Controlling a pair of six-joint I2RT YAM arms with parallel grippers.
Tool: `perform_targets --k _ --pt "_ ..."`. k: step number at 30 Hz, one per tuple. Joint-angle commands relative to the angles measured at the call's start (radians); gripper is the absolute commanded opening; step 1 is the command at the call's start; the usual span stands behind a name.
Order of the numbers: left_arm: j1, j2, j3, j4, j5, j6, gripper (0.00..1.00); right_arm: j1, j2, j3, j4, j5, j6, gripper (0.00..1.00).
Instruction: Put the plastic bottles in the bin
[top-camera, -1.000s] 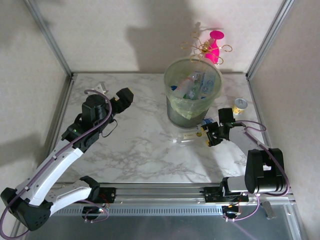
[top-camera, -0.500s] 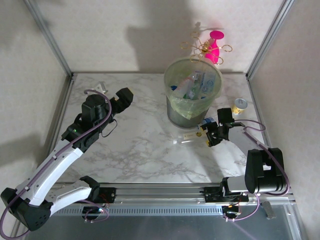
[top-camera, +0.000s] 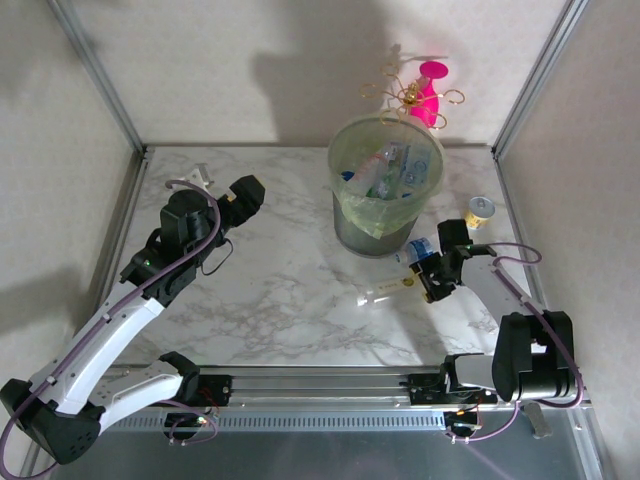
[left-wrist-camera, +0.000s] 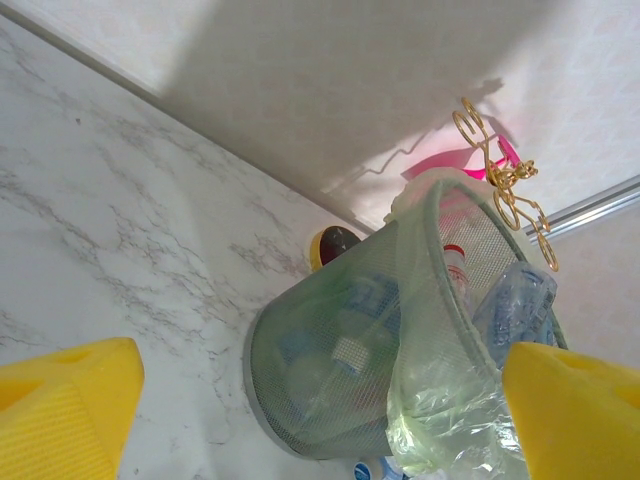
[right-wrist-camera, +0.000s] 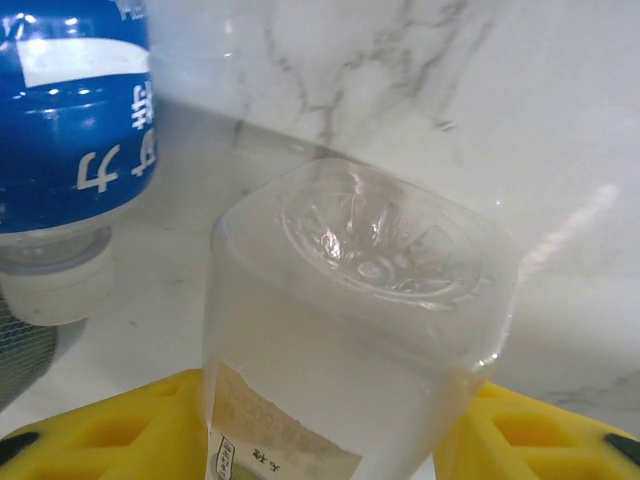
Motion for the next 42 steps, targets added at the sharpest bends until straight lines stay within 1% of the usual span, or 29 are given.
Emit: perform_targets --k 1,5,8,11,13,14,15,19,24,29,32,34,36,39,42 --pt "0.009 -0.024 -0.005 -0.016 0.000 0.011 0.92 -0.007 -0.026 0.029 -0.134 0.048 -0.026 0.55" --pt "0.009 -0.015 -0.004 -0.007 0.012 0.006 0.92 -0.017 -0.008 0.004 -0.084 0.013 0.040 0.66" --pt "0.009 -0.008 0.007 -0.005 0.024 0.006 0.92 -0.019 0.034 0.000 -0.031 -0.015 0.068 0.76" --pt "0.009 -0.005 0.012 -0.010 0.021 0.010 0.92 -0.020 0.088 0.032 -0.013 -0.018 0.078 0.81" --pt "0.009 -0.006 0.008 -0.009 0.020 0.008 0.92 -0.020 0.121 0.053 -0.010 -0.013 0.073 0.86" --pt "0.009 -0.006 0.005 -0.008 0.021 0.007 0.92 -0.020 0.137 0.058 -0.009 -0.014 0.071 0.87" --pt "0.009 -0.006 0.004 -0.009 0.021 0.005 0.92 -0.019 0.144 0.060 -0.008 -0.016 0.071 0.85" --pt "0.010 -0.006 0.008 -0.014 0.010 0.013 0.93 -0.019 0.144 0.036 -0.011 0.005 0.090 0.68" --pt "0.011 0.011 0.015 -0.010 0.007 0.019 0.93 -0.019 0.146 0.039 -0.014 0.009 0.089 0.56" --pt "0.011 0.039 0.037 -0.003 0.012 0.036 0.93 -0.019 0.121 0.086 -0.066 0.027 0.065 0.43" --pt "0.011 0.057 0.056 -0.003 0.010 0.053 0.93 -0.020 0.086 0.138 -0.110 0.026 0.027 0.40" --pt "0.012 0.064 0.060 0.006 0.009 0.059 0.93 -0.009 0.056 0.179 -0.105 0.006 -0.019 0.36" --pt "0.012 0.072 0.065 0.019 0.011 0.060 0.93 0.017 0.029 0.240 -0.143 0.038 -0.053 0.35" --pt "0.011 0.094 0.091 0.028 0.025 0.068 0.92 0.028 -0.022 0.285 -0.141 0.008 -0.124 0.34" --pt "0.009 0.110 0.138 0.033 0.033 0.082 0.92 0.034 -0.092 0.311 -0.119 -0.029 -0.179 0.31"
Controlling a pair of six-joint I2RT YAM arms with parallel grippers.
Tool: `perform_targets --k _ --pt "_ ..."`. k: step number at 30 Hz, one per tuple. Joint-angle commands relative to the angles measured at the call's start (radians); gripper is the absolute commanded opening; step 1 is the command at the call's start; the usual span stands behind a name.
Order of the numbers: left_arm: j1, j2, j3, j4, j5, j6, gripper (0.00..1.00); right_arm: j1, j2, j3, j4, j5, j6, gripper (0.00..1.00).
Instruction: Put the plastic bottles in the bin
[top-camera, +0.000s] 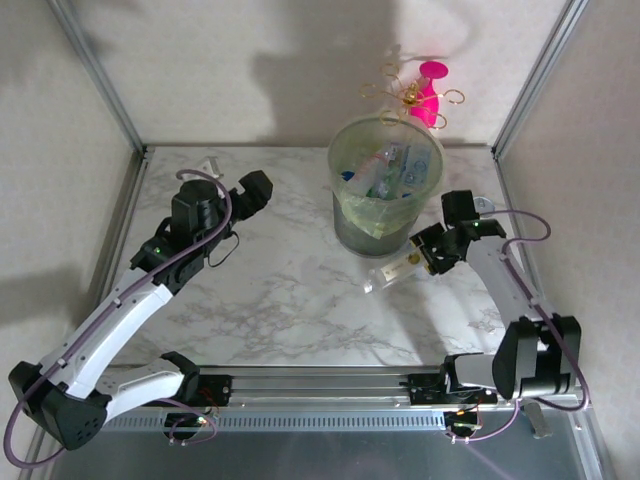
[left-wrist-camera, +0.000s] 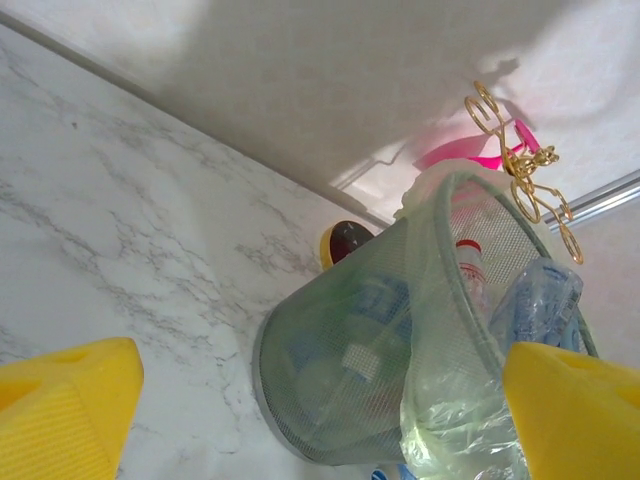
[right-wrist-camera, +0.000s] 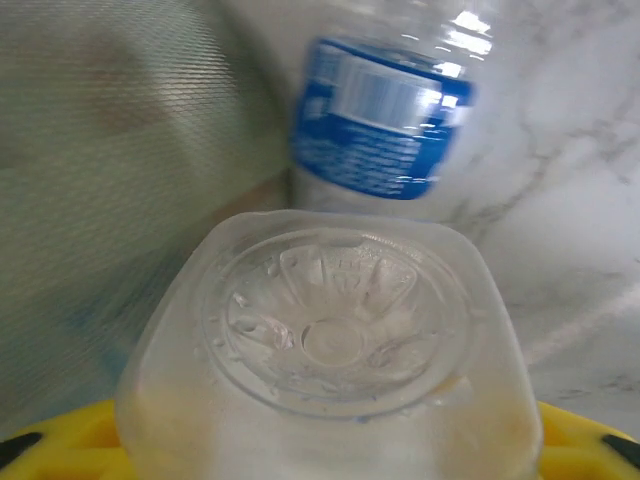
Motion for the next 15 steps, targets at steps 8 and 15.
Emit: perform_targets --k 8,15 --pt "-0.024 0.062 0.167 0.063 0.032 0.085 0.91 0.032 -0.179 0.137 0.061 -0.145 -0.256 0.33" --pt "-0.059 0.052 0.163 0.137 0.055 0.111 0.90 0.039 -0.254 0.222 0.260 -0.302 -0.318 0.35"
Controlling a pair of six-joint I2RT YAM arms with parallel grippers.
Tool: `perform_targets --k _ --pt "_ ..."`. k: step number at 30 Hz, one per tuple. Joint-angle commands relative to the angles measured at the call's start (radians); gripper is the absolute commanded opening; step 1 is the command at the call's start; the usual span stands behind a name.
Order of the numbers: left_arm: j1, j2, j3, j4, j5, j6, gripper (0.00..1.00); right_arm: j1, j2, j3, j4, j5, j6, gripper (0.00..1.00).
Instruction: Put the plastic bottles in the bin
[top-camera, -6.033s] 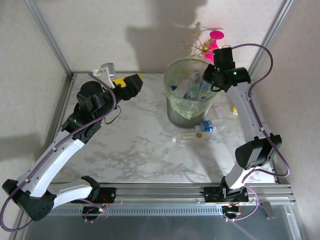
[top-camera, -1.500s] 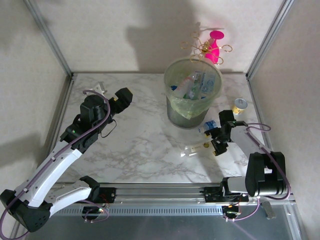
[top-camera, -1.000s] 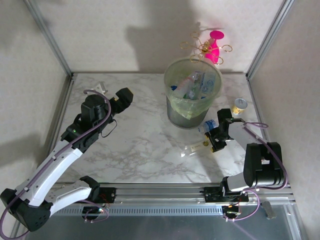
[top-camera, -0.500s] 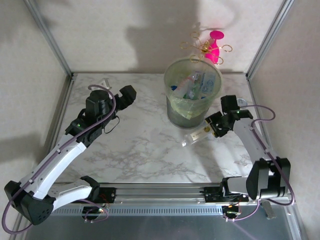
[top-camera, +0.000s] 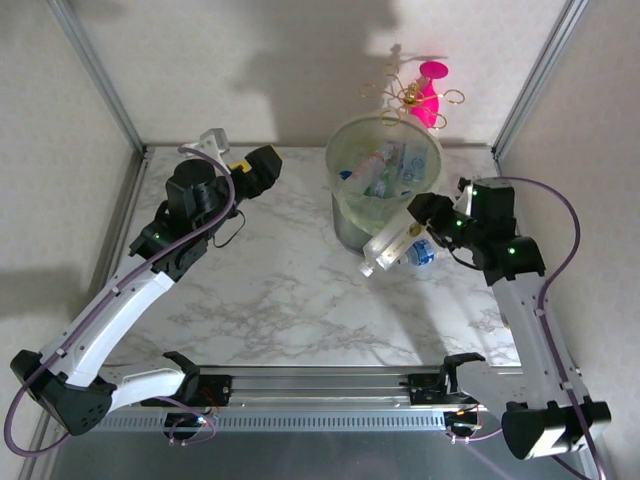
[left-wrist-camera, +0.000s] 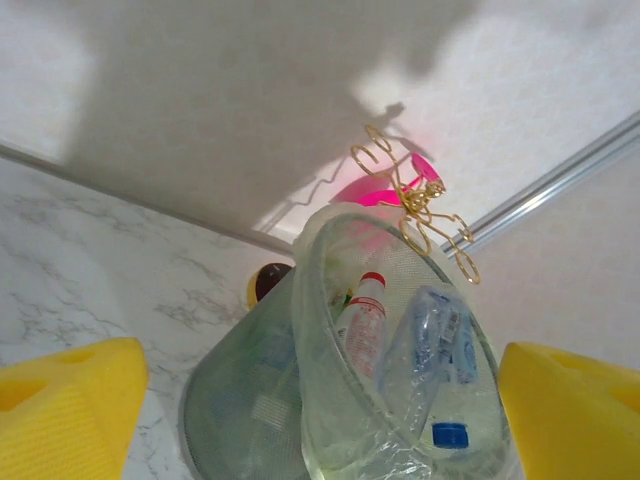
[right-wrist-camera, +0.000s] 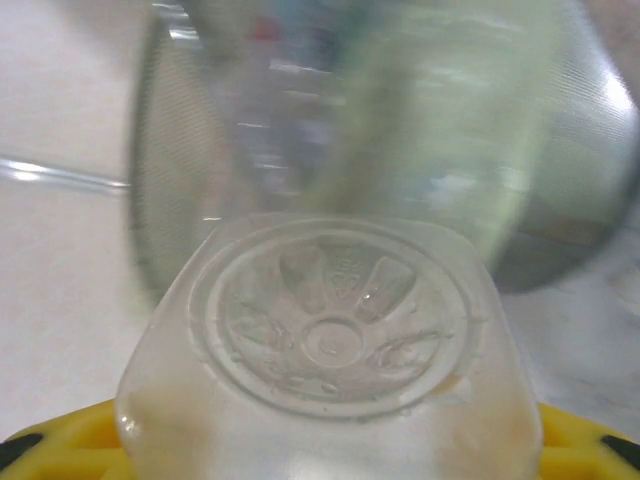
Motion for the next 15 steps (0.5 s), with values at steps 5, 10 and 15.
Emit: perform_targets --k 5,10,15 --pt "-0.021 -0.013 0.018 0.077 0.025 0.040 0.90 -0.006 0.116 0.252 0.179 -0.072 -0.032 0.35" --pt "-0.028 -0.032 -0.013 0.074 0.024 0.034 0.89 -0.014 0.250 0.397 0.231 -0.001 -0.009 0.33" --pt "-0.029 -0.029 -0.018 0.063 0.043 0.014 0.89 -0.020 0.435 0.561 0.203 0.127 -0.039 0.30"
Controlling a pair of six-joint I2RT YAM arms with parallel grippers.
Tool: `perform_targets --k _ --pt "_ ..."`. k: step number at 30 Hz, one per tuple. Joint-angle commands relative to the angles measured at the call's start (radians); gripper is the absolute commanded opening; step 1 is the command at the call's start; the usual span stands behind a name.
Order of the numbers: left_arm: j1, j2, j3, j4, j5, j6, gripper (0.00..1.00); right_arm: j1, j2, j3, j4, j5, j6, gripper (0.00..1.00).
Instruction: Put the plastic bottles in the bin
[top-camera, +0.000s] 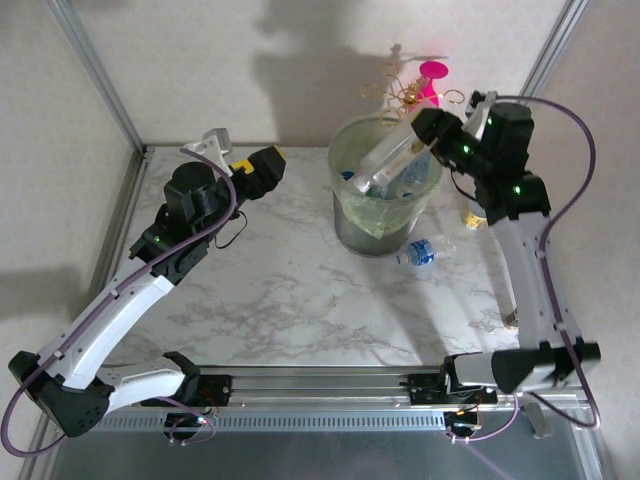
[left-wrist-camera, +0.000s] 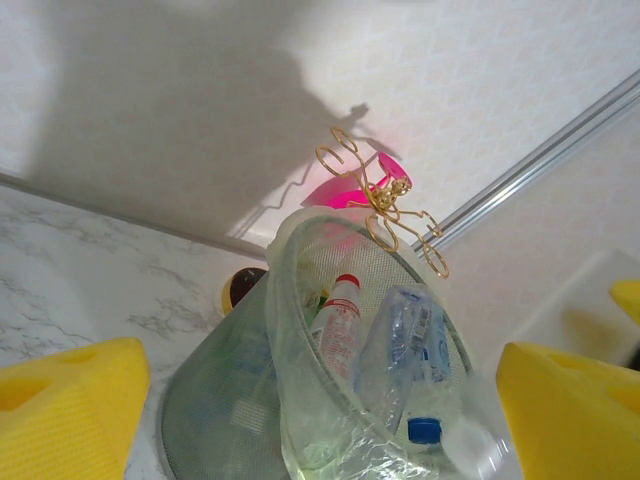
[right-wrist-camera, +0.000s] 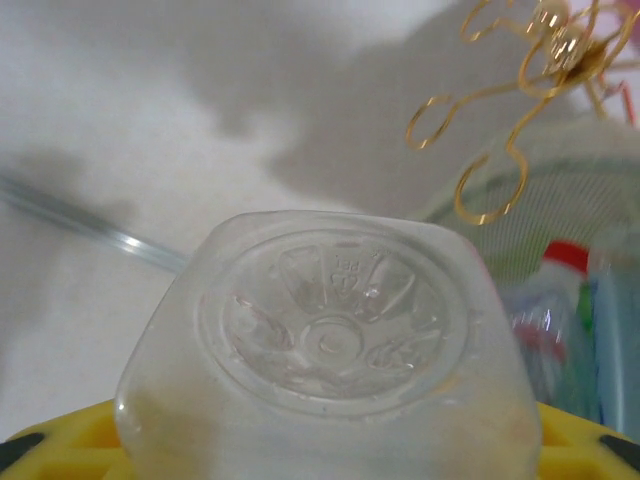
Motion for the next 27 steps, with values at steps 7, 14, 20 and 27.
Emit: perform_targets --k 7,14,20,27 --pt "-0.010 -0.031 -0.030 -0.006 0.028 0.005 0.90 0.026 0.238 0.231 -0.045 0.155 -0.107 0.30" --pt "-0.010 -0.034 -0.034 -0.018 0.018 0.007 0.90 0.154 0.398 0.448 -0.223 0.195 -0.248 0.34" --pt "-0.010 -0.045 -0.038 -0.035 0.003 0.010 0.90 0.197 0.418 0.478 -0.305 0.318 -0.309 0.33" --pt "-0.010 -0.043 -0.044 -0.037 -0.005 0.009 0.90 0.196 0.451 0.549 -0.365 0.251 -0.331 0.34"
